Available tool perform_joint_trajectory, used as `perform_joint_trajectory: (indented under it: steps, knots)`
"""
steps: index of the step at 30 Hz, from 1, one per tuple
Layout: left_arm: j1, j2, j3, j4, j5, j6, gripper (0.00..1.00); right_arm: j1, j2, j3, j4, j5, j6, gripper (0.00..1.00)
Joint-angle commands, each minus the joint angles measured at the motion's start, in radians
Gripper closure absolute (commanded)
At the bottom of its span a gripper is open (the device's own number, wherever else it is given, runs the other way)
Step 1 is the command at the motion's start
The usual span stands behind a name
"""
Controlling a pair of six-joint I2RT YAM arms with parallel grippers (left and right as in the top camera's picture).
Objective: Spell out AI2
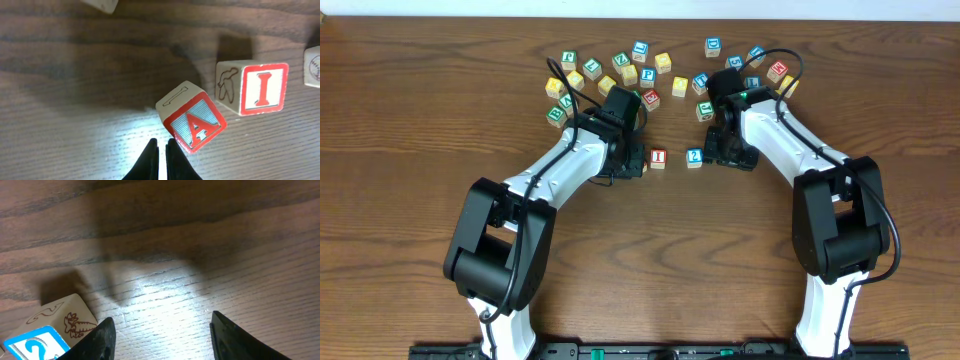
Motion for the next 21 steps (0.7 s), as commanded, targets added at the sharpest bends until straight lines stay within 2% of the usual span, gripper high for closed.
perform_joint_trajectory:
  steps: [1, 21]
  knots:
    - [0.0, 0.006, -0.005, 0.019, 0.002, 0.02, 0.93, 0.013, -0.016, -0.006, -0.001, 0.008, -0.006, 0.44]
    - [-0.006, 0.008, -0.005, 0.072, 0.02, 0.054, 0.93, 0.016, -0.016, -0.006, 0.011, 0.008, -0.01, 0.42]
